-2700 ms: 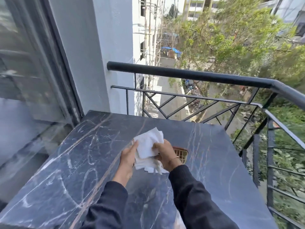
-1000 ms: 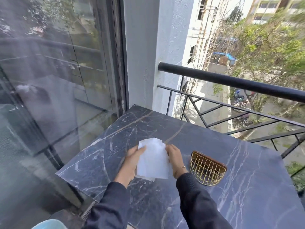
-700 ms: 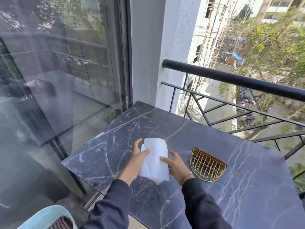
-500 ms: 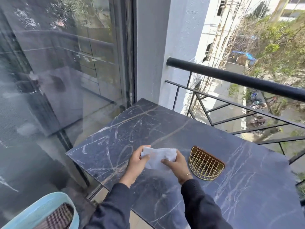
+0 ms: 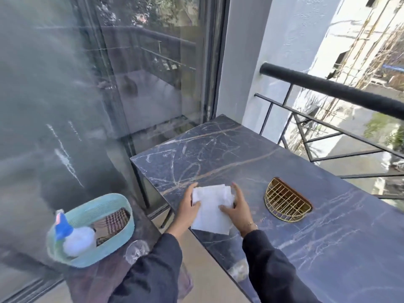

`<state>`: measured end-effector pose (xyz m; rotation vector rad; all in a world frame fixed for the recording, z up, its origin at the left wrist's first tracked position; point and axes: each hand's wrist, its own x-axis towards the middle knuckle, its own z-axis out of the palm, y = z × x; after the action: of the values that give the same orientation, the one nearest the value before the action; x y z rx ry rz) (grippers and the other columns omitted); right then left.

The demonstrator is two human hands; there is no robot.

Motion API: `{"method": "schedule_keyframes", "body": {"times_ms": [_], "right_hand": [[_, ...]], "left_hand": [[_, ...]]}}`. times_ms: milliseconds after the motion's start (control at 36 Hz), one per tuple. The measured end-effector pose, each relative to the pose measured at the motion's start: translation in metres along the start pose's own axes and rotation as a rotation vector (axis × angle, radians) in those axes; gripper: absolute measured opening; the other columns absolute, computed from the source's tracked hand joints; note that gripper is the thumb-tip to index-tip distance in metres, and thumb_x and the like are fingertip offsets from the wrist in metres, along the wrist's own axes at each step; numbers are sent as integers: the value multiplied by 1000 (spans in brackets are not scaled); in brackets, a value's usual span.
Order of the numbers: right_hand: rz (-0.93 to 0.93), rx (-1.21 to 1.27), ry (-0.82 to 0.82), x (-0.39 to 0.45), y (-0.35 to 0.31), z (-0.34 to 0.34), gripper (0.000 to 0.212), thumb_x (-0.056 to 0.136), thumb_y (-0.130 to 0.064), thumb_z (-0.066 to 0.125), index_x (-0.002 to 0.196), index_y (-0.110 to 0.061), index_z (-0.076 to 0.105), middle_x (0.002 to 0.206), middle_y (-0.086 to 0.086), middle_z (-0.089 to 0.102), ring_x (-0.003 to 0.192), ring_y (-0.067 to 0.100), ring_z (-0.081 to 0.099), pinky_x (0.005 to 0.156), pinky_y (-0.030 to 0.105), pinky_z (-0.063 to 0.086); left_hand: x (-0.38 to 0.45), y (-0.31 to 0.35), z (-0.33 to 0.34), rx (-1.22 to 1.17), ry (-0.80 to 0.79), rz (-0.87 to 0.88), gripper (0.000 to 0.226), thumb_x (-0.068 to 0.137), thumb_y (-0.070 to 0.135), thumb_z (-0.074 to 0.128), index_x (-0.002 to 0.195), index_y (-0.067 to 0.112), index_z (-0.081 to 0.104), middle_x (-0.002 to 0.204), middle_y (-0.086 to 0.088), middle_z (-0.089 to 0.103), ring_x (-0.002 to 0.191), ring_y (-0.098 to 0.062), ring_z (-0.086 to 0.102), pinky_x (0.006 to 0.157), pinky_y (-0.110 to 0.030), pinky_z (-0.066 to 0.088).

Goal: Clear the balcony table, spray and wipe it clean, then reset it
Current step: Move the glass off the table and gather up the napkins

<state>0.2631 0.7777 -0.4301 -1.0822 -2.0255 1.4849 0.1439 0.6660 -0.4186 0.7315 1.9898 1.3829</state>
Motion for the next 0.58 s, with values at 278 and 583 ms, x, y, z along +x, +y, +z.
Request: {"method": "schedule_keyframes", "body": {"times_ms": [278, 583], "right_hand": [[7, 104, -423, -46, -37, 95, 82, 79, 1, 57, 135, -51, 28, 135, -6, 47, 120, 23, 50, 101, 44, 45], [115, -156, -672, -75, -37, 207, 41, 79, 2, 59, 111, -21, 47, 99, 3, 54, 88, 21, 53, 75, 30, 47]], "left_hand": [[-74, -44, -88, -167, 287, -205, 35, 92, 0, 48, 118, 22, 51, 107, -5, 56, 91, -20, 52, 69, -21, 42], [-129, -125, -178, -217, 343, -358, 33, 93, -5, 46, 116, 18, 55, 120, -8, 57, 104, -17, 50, 77, -20, 42]]}}
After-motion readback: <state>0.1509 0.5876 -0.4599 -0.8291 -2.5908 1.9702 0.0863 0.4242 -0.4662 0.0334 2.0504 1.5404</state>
